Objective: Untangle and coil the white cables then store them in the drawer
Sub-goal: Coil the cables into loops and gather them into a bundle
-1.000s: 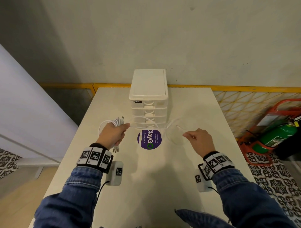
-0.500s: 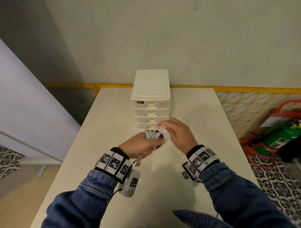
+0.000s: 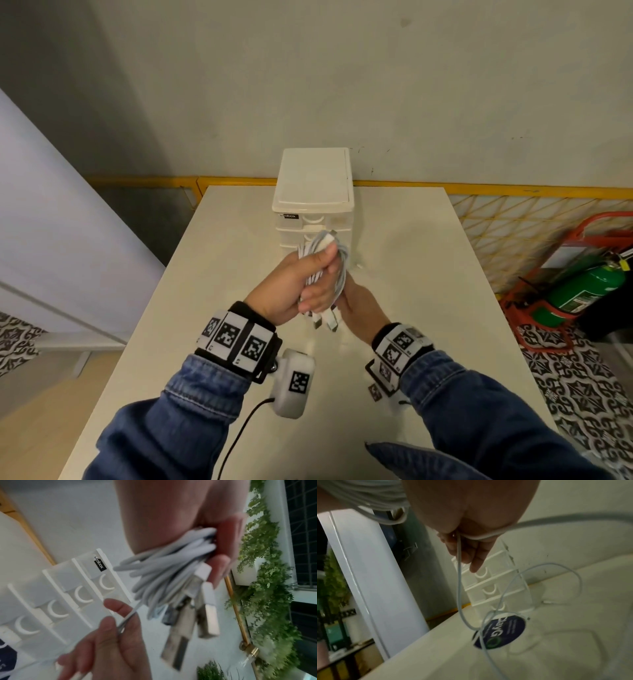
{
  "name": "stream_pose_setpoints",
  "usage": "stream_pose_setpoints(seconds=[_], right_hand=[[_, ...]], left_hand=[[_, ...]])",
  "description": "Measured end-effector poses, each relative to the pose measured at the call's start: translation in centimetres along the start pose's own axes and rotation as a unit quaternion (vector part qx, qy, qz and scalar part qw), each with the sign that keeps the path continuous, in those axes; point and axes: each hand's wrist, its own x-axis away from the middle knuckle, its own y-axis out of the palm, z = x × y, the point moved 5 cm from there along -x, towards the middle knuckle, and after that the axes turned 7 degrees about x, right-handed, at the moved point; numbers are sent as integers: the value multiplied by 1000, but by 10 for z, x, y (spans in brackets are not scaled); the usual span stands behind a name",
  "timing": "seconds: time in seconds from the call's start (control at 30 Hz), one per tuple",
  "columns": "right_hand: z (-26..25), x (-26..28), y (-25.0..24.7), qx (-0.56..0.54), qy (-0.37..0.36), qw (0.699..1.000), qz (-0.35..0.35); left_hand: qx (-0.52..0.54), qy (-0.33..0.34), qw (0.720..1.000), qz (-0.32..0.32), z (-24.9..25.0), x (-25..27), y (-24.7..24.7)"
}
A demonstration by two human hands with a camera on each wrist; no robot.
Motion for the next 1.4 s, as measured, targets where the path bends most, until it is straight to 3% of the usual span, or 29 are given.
stream_pose_setpoints(seconds=[0.13, 0.27, 0.37, 0.5, 0.57, 0.63, 0.8, 0.87, 1.0, 1.03, 1.17, 1.4], right_hand=[[-6, 8, 26, -85, 16, 996, -27], [-11, 16, 33, -130, 4, 988, -83], [-7, 18, 32, -140, 29, 983, -112], [-7, 21, 26, -79, -6, 988, -131], [-17, 21, 16, -51, -50, 991, -113], [-24, 20, 4, -28, -82, 993, -75], [-42, 10, -28, -14, -145, 988, 42], [-46, 4, -39, 24, -171, 981, 84], [-35, -9, -61, 98, -169, 973, 125], [-29, -11, -66, 114, -162, 971, 133], [-9, -10, -82, 181, -156, 958, 159], [5, -10, -76, 171, -130, 970, 115]], left_hand=[[47, 89, 995, 10, 19, -6, -4], [56, 199, 972, 113, 47, -6, -21], [27, 271, 931, 241, 65, -2, -40], [-28, 347, 839, 418, 82, 18, -63], [-90, 340, 809, 471, 84, 27, -70], [-194, 290, 799, 489, 81, 30, -74], [-481, 56, 779, 399, 46, 18, -79], [-517, -33, 795, 316, 28, 15, -74], [-391, -126, 897, 164, -3, 14, -54], [-367, -137, 910, 137, -9, 15, -48], [-343, -183, 919, 66, -20, 16, -33], [-215, -203, 953, 65, -26, 8, -25]])
